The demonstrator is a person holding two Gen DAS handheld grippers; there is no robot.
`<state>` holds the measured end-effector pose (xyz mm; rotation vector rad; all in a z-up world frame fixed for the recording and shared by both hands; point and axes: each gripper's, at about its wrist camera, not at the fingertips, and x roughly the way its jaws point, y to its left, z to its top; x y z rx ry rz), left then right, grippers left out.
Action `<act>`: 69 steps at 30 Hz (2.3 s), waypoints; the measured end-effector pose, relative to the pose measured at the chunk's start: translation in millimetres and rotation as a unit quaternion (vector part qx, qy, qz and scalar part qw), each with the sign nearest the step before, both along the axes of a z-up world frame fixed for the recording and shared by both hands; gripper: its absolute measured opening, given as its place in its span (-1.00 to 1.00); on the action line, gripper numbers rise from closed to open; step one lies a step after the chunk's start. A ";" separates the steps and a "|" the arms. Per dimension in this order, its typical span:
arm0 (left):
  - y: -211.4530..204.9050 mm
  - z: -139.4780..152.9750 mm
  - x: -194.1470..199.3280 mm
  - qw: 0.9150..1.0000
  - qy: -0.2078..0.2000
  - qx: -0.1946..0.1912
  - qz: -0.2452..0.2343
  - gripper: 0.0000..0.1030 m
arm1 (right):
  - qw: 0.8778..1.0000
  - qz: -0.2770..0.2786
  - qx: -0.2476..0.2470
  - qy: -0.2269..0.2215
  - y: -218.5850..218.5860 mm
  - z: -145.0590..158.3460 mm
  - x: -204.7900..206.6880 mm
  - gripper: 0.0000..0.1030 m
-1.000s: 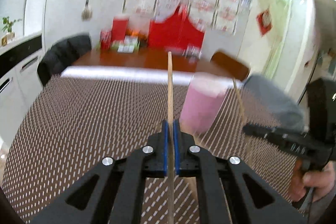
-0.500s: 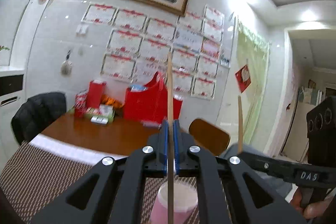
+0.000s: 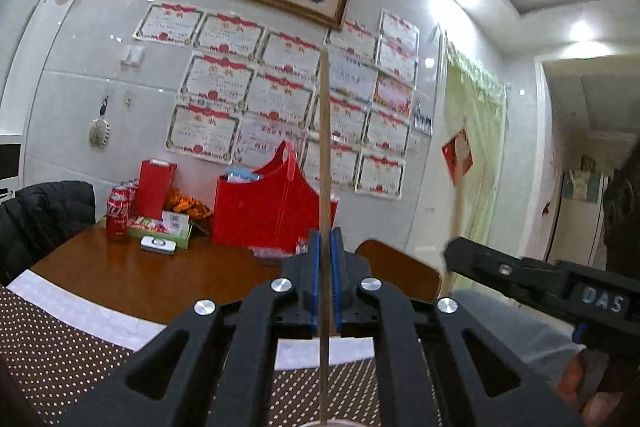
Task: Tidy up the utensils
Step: 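Lift the chopstick with the left tool and drop it into the pink cup, then move both open tools back over the chopstick pile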
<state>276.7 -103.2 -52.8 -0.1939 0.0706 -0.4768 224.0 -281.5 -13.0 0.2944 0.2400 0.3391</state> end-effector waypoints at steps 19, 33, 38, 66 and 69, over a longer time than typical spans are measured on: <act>14.9 -24.3 -28.5 0.998 0.029 0.048 0.008 -0.86 | 0.998 0.008 -0.036 0.053 22.9 -32.9 18.7 -0.88; 47.4 -10.4 -69.2 0.993 0.071 0.080 0.056 0.62 | 0.998 -0.021 -0.017 0.063 5.1 -5.2 -4.8 0.87; 54.6 -16.1 -94.2 0.982 0.103 0.136 0.086 0.63 | 0.995 -0.011 -0.065 0.076 17.4 3.8 -34.6 0.88; 45.9 -156.6 -184.0 0.888 0.350 0.284 0.095 0.63 | 0.973 0.043 -0.028 0.224 -12.8 -125.3 -98.9 0.88; 48.4 -154.6 -184.4 0.891 0.359 0.262 0.094 0.63 | 0.973 0.040 -0.028 0.224 -17.3 -126.1 -101.3 0.88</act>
